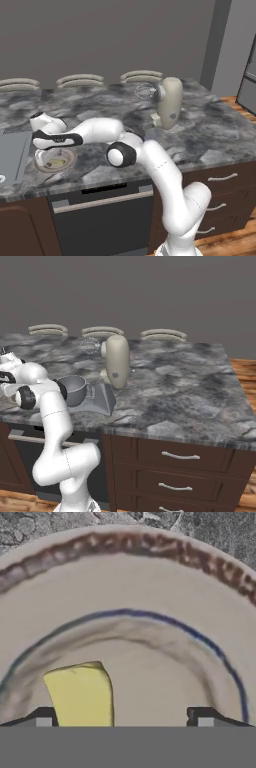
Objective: Add butter and sugar cubes to the stand mixer bowl and then turn on the stand mixer to begin making frosting.
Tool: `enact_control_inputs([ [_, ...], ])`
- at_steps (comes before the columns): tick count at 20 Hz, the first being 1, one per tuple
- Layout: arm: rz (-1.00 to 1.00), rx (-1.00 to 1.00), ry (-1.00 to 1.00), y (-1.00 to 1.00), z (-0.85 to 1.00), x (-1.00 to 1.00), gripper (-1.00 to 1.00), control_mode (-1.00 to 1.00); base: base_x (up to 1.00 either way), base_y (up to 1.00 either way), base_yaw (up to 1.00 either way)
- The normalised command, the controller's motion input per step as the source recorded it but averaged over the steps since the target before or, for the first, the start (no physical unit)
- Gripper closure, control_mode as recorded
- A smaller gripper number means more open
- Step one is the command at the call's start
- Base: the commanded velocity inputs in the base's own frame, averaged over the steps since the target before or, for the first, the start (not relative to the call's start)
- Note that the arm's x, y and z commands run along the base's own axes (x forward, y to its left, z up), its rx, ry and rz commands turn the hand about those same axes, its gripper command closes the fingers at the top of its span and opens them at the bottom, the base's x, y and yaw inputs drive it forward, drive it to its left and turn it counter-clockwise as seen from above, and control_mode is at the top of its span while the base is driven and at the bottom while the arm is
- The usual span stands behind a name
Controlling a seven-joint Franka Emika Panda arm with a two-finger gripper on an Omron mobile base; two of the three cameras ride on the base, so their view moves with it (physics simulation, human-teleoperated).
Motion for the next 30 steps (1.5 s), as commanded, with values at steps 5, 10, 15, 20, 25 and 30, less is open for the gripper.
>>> enact_control_inputs([
  [5,-0.02,0.00,0.01,0.00,-0.47,0.22,1.00,-1.00,0.00,0.00,0.00],
  [10,-0.02,0.00,0.00,0.00,-0.31,0.03,1.00,-1.00,0.00,0.00,0.00],
  [15,-0.03,0.00,0.00,0.00,-0.15,0.00,1.00,-1.00,0.00,0.00,0.00],
  [20,-0.03,0.06,0.00,-0.02,0.48,-0.24,1.00,-1.00,0.00,0.00,0.00],
  [25,-0.02,0.16,0.00,-0.25,1.00,-0.44,1.00,-1.00,0.00,0.00,0.00],
  [30,-0.04,0.03,-0.07,-0.76,0.91,-0.23,1.00,-1.00,0.00,0.00,0.00],
])
